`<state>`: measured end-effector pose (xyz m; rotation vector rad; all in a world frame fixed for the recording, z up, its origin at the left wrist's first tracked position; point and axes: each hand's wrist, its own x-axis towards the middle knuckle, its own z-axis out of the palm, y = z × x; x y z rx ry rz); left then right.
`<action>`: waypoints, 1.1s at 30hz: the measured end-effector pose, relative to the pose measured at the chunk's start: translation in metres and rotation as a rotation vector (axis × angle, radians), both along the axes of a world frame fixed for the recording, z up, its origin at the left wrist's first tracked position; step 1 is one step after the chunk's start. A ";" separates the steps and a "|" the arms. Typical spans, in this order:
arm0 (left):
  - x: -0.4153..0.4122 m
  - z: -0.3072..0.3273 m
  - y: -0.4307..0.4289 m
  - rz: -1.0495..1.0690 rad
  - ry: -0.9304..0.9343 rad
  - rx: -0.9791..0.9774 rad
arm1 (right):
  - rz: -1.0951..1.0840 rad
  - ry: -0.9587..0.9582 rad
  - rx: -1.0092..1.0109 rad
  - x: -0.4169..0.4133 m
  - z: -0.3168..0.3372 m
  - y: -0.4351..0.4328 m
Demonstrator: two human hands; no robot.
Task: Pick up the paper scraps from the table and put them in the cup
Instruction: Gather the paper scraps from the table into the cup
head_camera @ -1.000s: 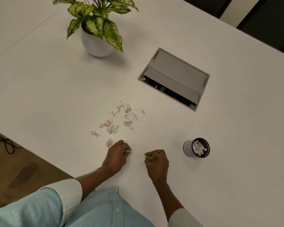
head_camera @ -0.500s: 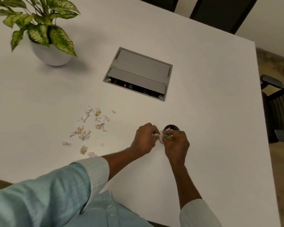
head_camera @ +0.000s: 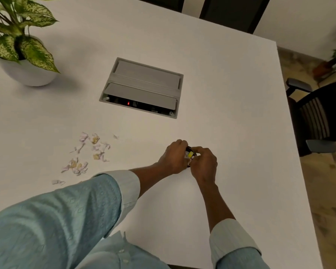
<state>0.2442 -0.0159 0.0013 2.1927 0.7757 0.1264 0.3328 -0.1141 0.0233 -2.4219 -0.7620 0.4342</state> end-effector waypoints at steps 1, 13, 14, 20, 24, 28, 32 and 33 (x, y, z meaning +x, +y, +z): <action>-0.002 0.000 -0.001 -0.010 -0.029 0.002 | 0.002 -0.017 -0.007 0.000 0.000 -0.002; -0.135 -0.034 -0.005 0.340 0.036 0.044 | 0.191 -0.042 0.209 -0.073 -0.009 0.006; -0.157 -0.041 -0.005 0.355 0.081 0.051 | 0.220 -0.020 0.205 -0.083 -0.014 0.008; -0.273 -0.061 -0.011 0.463 0.215 0.153 | 0.422 0.115 0.077 -0.140 -0.047 0.017; -0.322 -0.065 -0.008 0.622 0.254 0.211 | 0.558 0.240 -0.105 -0.169 -0.063 0.027; -0.356 -0.076 0.005 0.739 0.377 0.211 | 0.653 0.261 -0.279 -0.196 -0.081 0.039; -0.372 -0.087 0.019 0.796 0.406 0.135 | 0.681 0.250 -0.328 -0.219 -0.097 0.052; -0.373 -0.089 0.023 0.795 0.398 0.111 | 0.687 0.245 -0.324 -0.224 -0.101 0.055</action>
